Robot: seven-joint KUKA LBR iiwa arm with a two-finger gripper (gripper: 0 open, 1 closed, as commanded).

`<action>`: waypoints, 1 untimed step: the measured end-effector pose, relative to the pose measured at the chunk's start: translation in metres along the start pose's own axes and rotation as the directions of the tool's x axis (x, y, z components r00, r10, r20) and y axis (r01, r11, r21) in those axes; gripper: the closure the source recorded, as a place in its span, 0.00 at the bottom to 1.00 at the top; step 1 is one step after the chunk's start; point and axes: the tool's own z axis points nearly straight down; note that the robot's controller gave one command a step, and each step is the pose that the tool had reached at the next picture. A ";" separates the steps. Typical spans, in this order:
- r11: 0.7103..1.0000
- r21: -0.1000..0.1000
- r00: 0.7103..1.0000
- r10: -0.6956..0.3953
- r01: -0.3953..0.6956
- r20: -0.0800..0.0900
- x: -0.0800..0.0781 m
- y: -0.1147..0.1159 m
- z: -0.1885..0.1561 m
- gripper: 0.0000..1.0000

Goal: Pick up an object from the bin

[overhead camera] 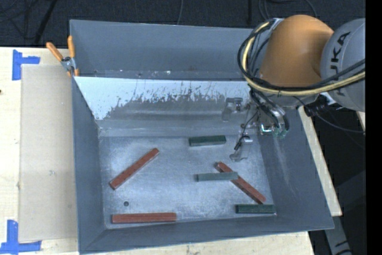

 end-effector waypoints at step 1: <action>0.997 0.000 0.997 -0.079 0.079 0.002 -0.025 0.043 0.137 0.00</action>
Offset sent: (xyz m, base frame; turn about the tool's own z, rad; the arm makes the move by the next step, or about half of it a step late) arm 0.0260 0.0416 -0.1317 -0.0762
